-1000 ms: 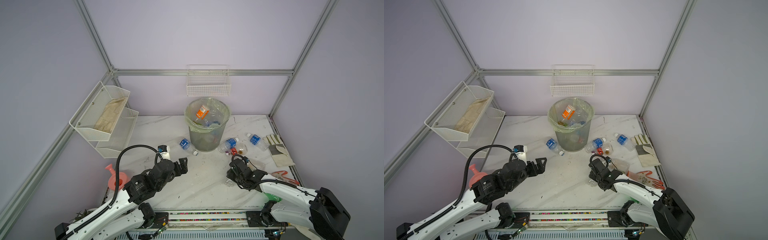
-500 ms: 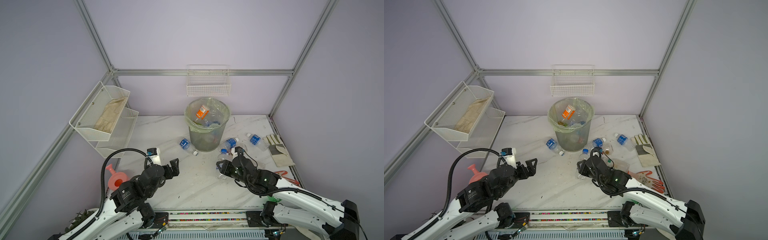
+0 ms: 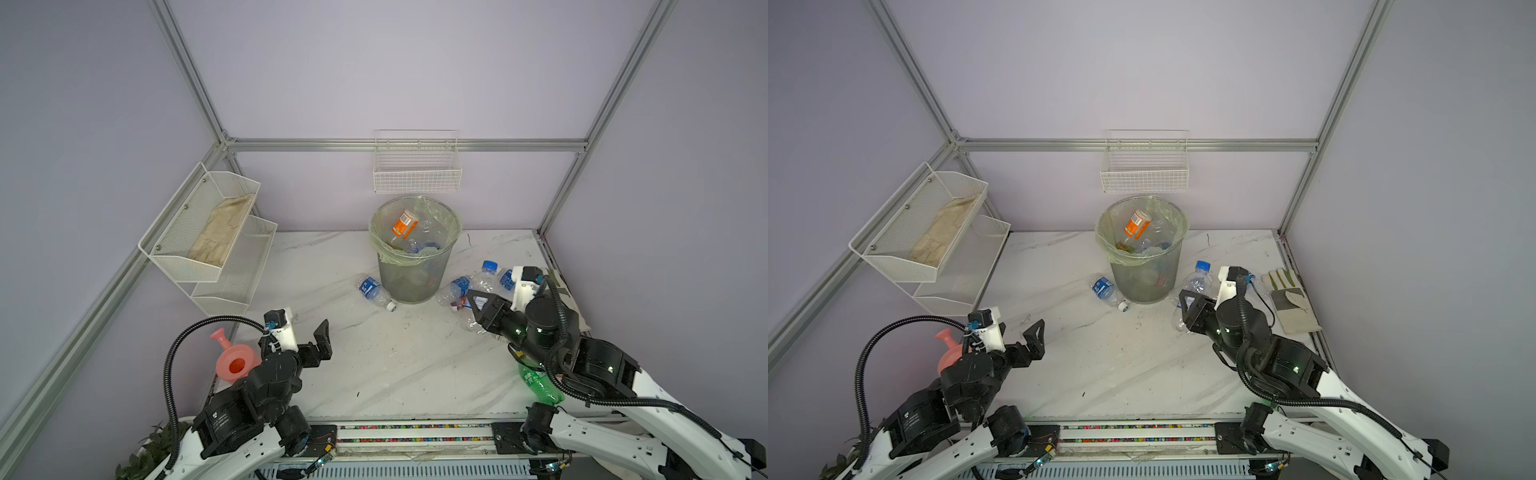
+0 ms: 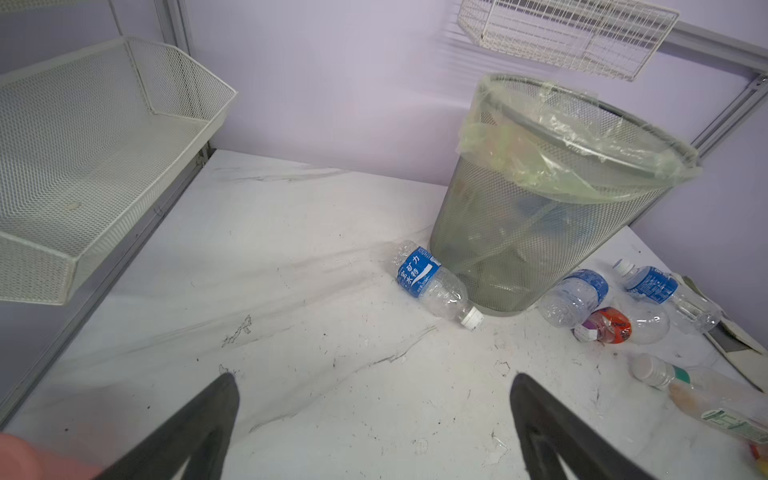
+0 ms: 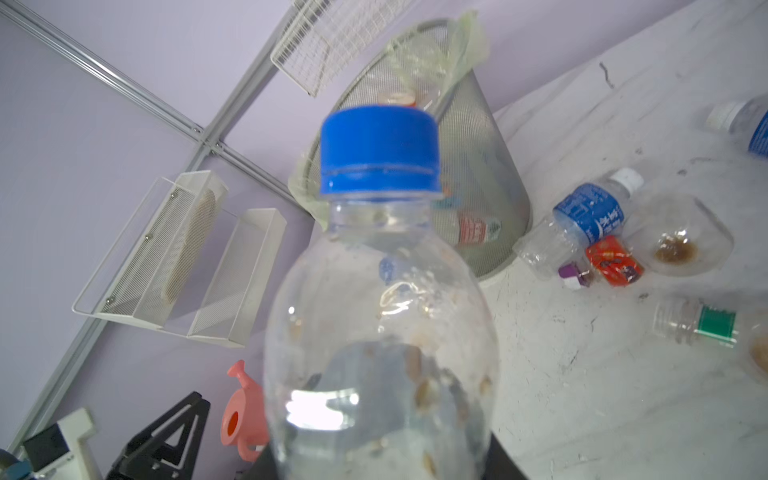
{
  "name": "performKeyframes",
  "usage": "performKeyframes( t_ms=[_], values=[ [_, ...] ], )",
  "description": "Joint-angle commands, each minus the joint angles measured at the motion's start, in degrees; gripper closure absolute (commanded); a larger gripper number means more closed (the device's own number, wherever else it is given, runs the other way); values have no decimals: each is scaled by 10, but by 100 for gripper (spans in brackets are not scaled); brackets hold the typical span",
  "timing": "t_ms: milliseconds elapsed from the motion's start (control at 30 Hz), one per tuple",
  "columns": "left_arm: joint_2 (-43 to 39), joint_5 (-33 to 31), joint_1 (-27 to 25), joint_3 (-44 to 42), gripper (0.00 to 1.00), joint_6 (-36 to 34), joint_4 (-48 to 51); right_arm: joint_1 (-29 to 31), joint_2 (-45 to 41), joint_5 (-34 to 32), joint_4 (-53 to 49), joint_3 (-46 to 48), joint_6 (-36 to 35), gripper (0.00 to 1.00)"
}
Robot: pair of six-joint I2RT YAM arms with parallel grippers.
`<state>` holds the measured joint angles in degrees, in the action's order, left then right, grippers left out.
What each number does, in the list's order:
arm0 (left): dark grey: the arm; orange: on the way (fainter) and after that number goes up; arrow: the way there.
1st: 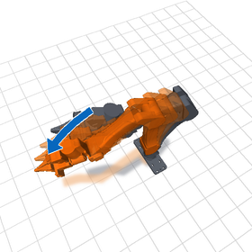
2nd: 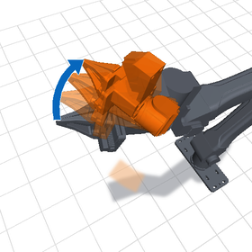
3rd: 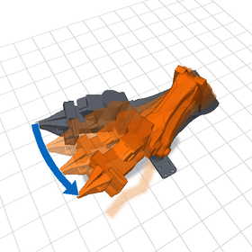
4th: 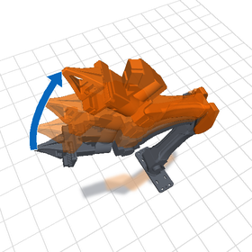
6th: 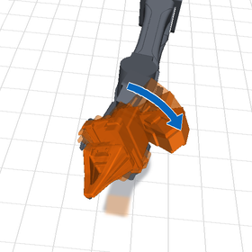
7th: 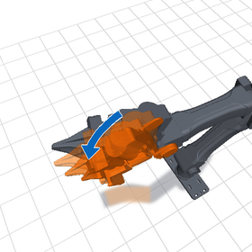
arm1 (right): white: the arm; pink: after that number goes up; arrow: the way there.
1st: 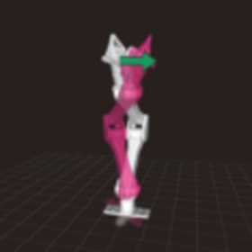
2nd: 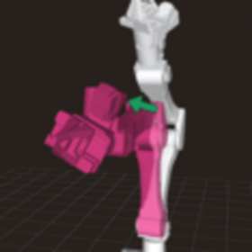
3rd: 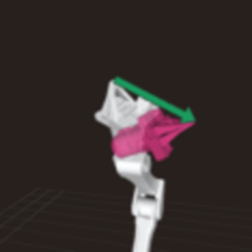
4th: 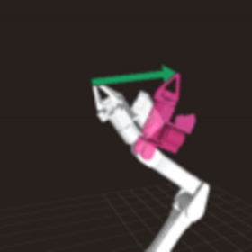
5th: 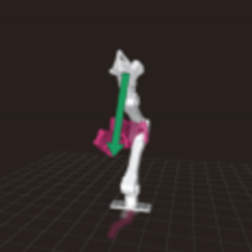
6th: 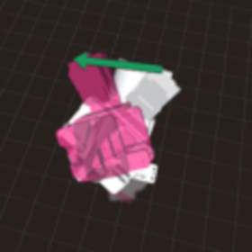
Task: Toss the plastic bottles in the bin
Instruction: 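Lift the blue-cap bottle with the right gripper and carry it over the wastebasket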
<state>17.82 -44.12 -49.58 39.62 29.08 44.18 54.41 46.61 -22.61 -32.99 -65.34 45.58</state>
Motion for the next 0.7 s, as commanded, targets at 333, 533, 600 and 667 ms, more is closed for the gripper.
performKeyframes(
  t_ms=[333, 533, 600, 667],
  values=[
    [-53, 26, -6, 9, 0, -86, 12, 3, 166, -124, 61, -242, -267, 100],
    [-75, 60, -7, -14, 0, -91, 0, 3, 186, -123, 143, -253, -341, 100],
    [-75, 62, -7, -15, 0, -90, 0, 3, 189, -124, 165, -252, -352, 100],
    [-74, 65, -7, -15, 0, -90, 0, 3, 198, -122, 181, -257, -364, 100]
  ],
)
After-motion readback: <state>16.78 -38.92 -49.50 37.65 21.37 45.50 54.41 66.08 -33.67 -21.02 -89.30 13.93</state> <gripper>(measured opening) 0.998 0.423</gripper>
